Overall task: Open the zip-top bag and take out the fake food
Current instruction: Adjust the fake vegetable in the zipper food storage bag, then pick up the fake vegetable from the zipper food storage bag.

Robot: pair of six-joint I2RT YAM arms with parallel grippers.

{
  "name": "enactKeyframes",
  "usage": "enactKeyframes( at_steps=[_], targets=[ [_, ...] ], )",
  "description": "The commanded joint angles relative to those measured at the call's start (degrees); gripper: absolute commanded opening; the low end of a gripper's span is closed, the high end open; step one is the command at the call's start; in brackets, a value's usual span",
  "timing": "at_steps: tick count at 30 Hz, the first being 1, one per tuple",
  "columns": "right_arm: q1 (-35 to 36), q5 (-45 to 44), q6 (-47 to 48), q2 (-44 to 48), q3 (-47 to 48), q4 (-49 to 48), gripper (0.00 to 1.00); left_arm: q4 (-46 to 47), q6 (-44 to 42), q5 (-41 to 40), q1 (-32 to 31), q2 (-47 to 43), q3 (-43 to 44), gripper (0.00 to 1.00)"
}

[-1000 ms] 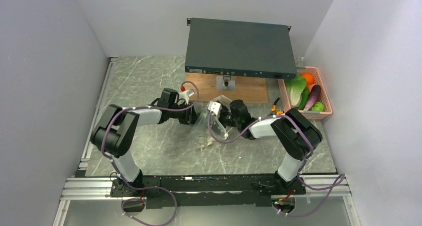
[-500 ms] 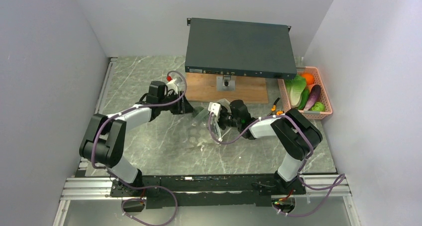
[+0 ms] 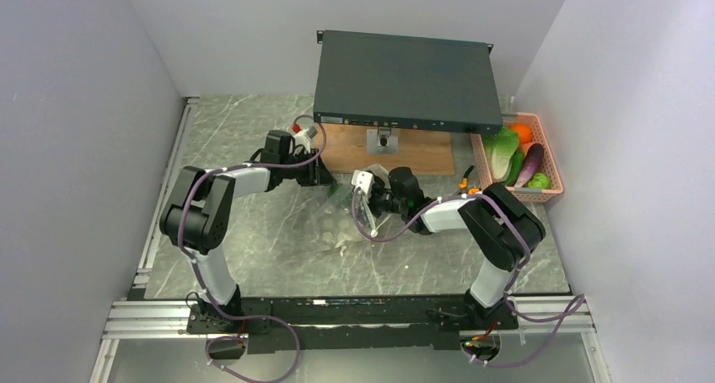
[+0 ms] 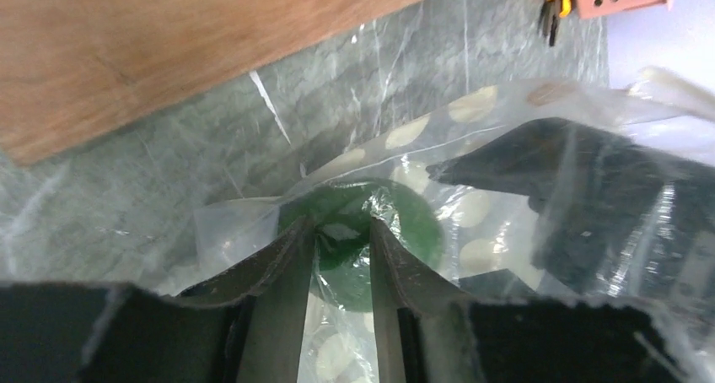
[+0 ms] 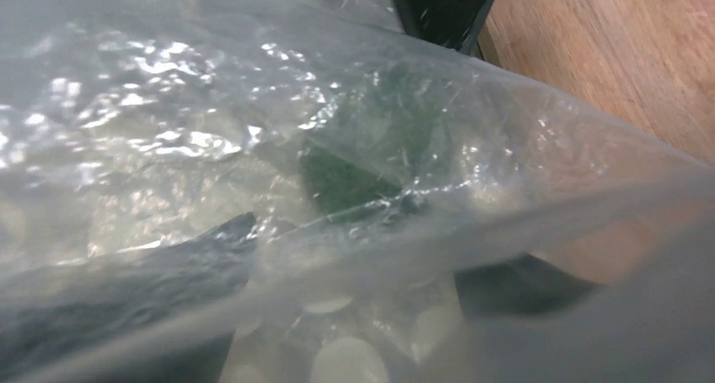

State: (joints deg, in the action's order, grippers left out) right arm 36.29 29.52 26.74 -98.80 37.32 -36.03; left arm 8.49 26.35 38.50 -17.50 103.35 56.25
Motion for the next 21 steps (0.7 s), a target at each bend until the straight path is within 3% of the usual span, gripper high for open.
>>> enactKeyframes(
  at_steps=[1, 11, 17, 21],
  targets=[
    [-0.2, 0.1, -1.2, -1.2, 2.7, -0.9, 0.86, -2.4, -2.5, 2.6, -2.4, 2.8, 1.7, 0.34],
    [0.3, 0.7, -1.5, -2.2, 3.9, 1.1, 0.88, -1.2, -1.7, 3.5, -4.5, 2.4, -1.5, 0.30],
    [1.4, 0.3, -2.1, -2.6, 4.3, 0.5, 0.98, -1.2, -1.1, 4.1, -5.1, 2.5, -1.6, 0.29],
    [1.9, -0.6, -2.3, -3.5, 5.1, 0.9, 0.99, -0.9, -0.5, 4.2, -5.2, 2.2, -2.0, 0.29]
  ],
)
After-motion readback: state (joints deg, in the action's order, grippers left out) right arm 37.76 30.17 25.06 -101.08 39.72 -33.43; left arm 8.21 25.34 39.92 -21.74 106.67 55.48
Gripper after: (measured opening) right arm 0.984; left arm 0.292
